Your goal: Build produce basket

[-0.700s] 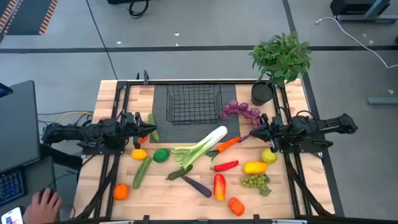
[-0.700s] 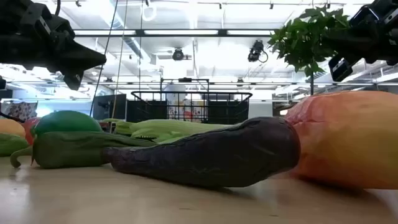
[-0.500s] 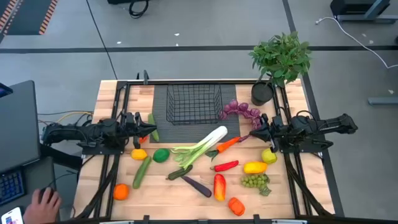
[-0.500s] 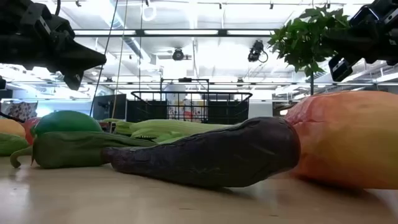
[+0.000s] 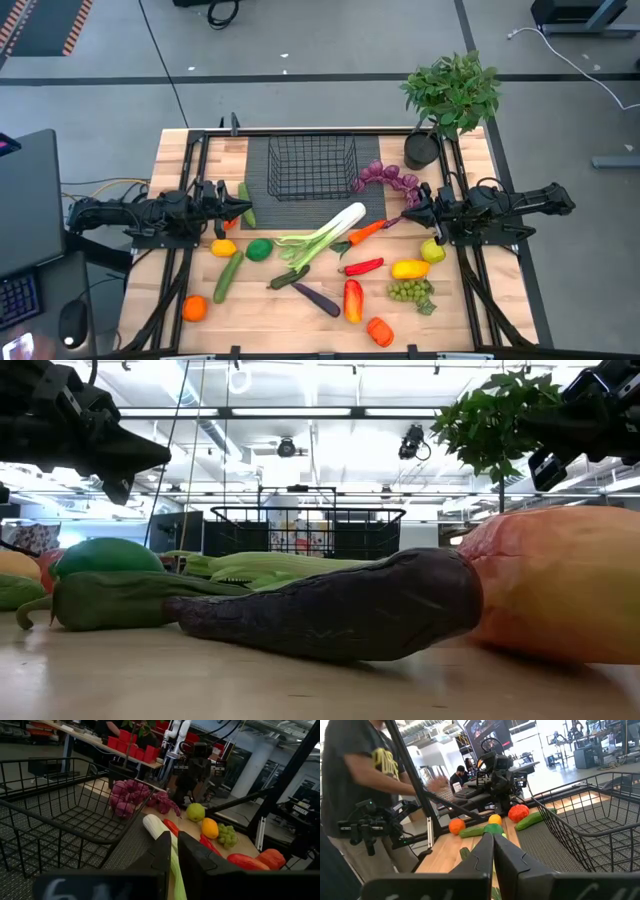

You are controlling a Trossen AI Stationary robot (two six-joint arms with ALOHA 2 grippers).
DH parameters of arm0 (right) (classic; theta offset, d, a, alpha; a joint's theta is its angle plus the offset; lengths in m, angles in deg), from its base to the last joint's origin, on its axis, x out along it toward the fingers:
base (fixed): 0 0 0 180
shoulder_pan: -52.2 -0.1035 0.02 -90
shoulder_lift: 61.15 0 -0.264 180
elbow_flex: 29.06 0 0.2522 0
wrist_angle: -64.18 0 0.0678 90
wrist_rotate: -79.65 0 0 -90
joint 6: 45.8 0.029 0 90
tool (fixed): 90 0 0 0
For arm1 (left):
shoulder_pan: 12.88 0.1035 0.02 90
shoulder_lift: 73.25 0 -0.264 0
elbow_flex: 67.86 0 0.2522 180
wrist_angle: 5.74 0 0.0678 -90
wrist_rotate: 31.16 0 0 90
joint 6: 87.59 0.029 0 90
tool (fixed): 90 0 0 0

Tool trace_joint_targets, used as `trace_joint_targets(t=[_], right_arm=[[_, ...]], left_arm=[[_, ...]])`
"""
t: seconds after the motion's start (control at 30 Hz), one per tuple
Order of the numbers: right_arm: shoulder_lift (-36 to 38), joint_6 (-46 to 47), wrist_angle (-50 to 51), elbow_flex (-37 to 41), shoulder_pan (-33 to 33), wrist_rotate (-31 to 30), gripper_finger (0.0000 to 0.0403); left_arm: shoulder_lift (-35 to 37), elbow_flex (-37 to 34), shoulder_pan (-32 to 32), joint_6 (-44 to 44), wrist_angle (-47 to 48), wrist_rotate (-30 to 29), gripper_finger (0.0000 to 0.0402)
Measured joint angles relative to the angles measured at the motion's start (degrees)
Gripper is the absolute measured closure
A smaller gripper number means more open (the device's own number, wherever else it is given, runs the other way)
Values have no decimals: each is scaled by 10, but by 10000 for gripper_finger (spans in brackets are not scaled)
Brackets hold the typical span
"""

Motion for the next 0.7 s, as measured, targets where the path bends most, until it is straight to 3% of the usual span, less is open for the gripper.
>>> trace_joint_targets(t=[0.7], right_arm=[[0, 0, 0, 0, 0, 0, 385]], left_arm=[[0, 0, 0, 0, 0, 0, 368]])
